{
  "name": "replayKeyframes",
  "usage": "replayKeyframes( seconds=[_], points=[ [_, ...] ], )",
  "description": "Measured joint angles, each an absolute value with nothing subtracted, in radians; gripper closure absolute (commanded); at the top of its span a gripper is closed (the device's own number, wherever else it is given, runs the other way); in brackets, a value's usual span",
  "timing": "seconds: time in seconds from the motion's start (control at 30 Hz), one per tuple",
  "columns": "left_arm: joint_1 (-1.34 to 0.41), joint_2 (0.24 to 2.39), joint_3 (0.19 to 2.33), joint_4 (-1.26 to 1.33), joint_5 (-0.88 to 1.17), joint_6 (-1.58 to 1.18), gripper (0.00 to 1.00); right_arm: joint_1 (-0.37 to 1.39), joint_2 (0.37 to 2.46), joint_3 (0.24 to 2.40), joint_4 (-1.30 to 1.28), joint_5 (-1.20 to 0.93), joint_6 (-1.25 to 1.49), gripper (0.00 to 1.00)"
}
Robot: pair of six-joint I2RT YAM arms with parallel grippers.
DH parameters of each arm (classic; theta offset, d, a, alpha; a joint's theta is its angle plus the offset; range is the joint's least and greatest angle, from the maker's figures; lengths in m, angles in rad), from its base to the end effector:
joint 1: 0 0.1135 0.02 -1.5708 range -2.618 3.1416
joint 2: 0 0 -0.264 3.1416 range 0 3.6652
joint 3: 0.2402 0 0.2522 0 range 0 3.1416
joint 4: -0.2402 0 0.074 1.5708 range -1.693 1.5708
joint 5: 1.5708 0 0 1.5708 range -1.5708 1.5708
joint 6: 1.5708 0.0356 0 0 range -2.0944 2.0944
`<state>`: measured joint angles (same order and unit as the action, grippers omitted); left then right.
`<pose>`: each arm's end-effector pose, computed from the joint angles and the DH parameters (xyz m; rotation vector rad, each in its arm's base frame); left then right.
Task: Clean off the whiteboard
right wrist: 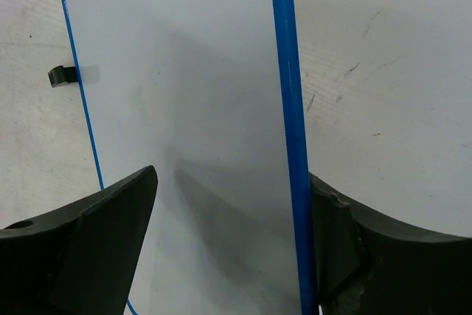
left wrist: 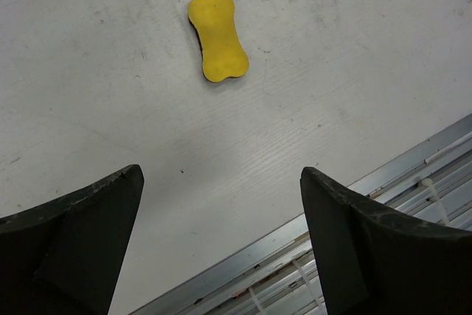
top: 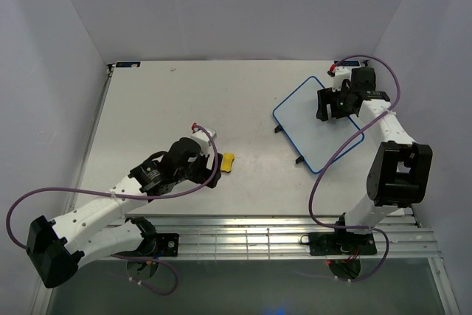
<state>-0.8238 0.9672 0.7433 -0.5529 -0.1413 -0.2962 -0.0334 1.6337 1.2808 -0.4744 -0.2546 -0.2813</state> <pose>0.1397 -0.1435 0.2584 0.5501 2.3063 -0.3857 0.3607 -0.0031 0.2688 -0.4097 2.3334 0.1545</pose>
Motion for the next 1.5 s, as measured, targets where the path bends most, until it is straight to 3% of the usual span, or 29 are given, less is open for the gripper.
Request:
replayKeyframes(
  seconds=[0.2,0.27,0.73,1.0,1.23,1.37,1.5],
  points=[
    [-0.824,0.970,0.743,-0.554,-0.157,-0.298,0.02,-0.033,1.634,1.287,-0.476,-0.247,-0.281,0.04],
    [-0.824,0.967,0.742,-0.554,-0.170,-0.302,0.02,-0.033,1.634,1.289,-0.477,-0.244,-0.281,0.10],
    [-0.821,0.942,0.728,-0.572,-0.302,-0.356,0.02,-0.032,1.625,1.301,-0.482,-0.099,-0.232,0.10],
    [-0.783,0.942,0.728,-0.576,-0.361,-0.392,0.02,-0.032,1.515,1.335,-0.527,-0.057,-0.192,0.10],
    [-0.611,0.963,0.751,-0.564,-0.343,-0.396,0.02,0.007,1.262,1.292,-0.521,-0.033,-0.115,0.10],
    [-0.391,0.925,0.770,-0.511,-0.281,-0.389,0.02,0.070,0.992,1.137,-0.441,-0.039,-0.045,0.10],
    [-0.327,0.857,0.815,-0.496,-0.313,-0.360,0.02,0.136,0.753,0.985,-0.435,0.017,0.012,0.10]
  ],
)
